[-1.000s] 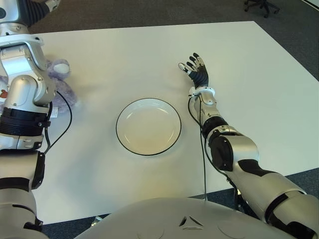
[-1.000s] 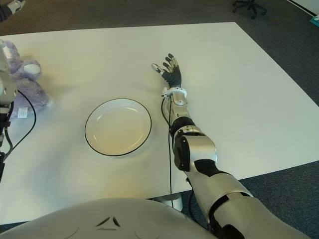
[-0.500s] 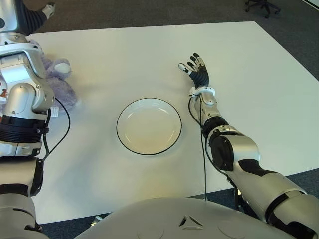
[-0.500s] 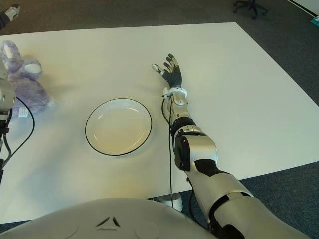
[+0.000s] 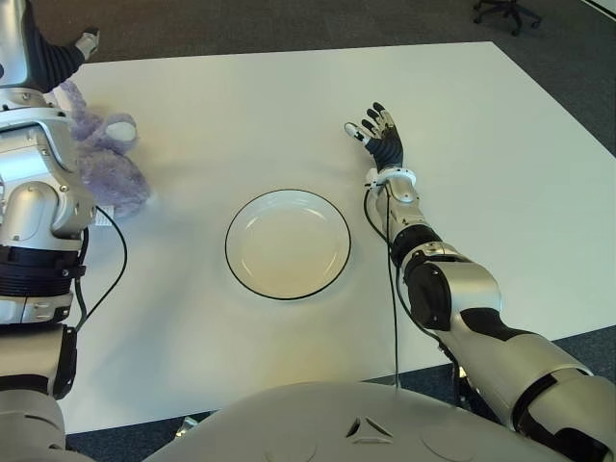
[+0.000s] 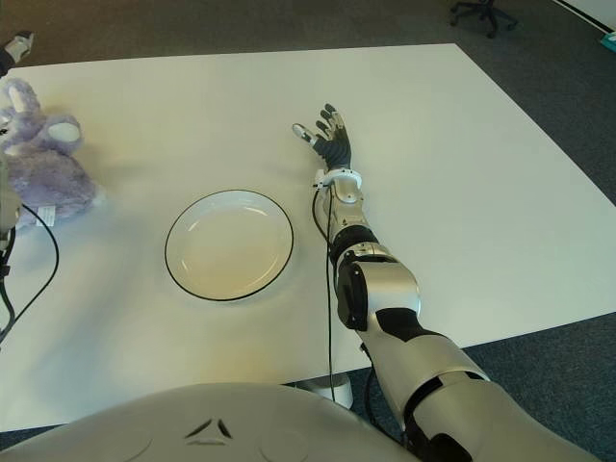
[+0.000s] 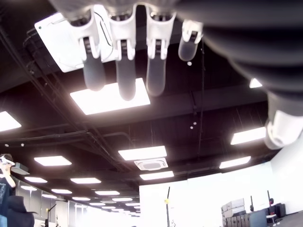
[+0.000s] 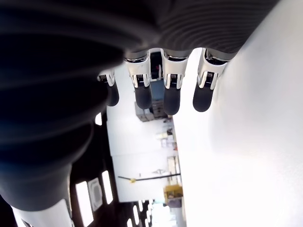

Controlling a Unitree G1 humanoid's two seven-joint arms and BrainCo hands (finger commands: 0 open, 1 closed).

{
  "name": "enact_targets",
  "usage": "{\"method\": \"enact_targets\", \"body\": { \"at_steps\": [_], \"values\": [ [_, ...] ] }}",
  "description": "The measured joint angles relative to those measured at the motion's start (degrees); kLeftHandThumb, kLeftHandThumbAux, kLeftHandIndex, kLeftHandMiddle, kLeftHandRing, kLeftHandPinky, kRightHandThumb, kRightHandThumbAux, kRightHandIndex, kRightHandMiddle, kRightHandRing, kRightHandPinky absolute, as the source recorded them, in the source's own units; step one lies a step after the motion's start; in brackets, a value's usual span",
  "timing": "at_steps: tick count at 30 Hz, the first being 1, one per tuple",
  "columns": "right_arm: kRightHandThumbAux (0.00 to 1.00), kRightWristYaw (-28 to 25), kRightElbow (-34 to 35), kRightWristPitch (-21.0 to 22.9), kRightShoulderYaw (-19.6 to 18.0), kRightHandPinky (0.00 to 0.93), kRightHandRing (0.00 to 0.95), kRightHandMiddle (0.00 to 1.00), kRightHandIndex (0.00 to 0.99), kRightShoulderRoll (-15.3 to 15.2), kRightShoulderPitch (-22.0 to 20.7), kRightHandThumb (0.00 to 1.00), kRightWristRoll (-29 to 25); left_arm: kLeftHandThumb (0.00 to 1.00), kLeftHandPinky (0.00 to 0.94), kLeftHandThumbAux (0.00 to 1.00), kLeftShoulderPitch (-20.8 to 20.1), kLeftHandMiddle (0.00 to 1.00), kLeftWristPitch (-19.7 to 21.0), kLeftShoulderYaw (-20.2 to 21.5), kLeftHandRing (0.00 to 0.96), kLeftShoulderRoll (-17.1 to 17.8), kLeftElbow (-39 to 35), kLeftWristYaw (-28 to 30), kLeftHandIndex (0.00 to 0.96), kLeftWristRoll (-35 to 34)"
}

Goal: Put the doll into the plate.

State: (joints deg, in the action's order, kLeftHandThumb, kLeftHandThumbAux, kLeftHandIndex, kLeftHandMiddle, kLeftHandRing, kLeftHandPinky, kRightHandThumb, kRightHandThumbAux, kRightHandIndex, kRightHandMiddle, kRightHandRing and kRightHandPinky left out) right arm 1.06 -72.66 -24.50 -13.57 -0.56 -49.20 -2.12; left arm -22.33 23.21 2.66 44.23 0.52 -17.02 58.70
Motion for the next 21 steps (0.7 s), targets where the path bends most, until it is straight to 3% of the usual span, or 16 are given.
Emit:
{"method": "enact_targets", "body": {
  "at_steps": [18,21],
  "values": [
    [0.783,-0.3,-0.1,0.3,0.0,0.106,0.085,0.085,0.047,-0.2,0.0,0.074,0.0,0.179,0.436,0.357,6.2,0.331,-0.4,2.1,0.394,1.9,-2.7,2.5,0.08,-0.1],
    [0.786,-0.4,-0.1,0.3,0.0,0.109,0.086,0.084,0.046,-0.2,-0.1,0.075,0.0,0.211,0.32,0.369,7.4,0.245,-0.2,2.8,0.304,2.2,-3.3,3.7,0.083,0.0]
  ]
}}
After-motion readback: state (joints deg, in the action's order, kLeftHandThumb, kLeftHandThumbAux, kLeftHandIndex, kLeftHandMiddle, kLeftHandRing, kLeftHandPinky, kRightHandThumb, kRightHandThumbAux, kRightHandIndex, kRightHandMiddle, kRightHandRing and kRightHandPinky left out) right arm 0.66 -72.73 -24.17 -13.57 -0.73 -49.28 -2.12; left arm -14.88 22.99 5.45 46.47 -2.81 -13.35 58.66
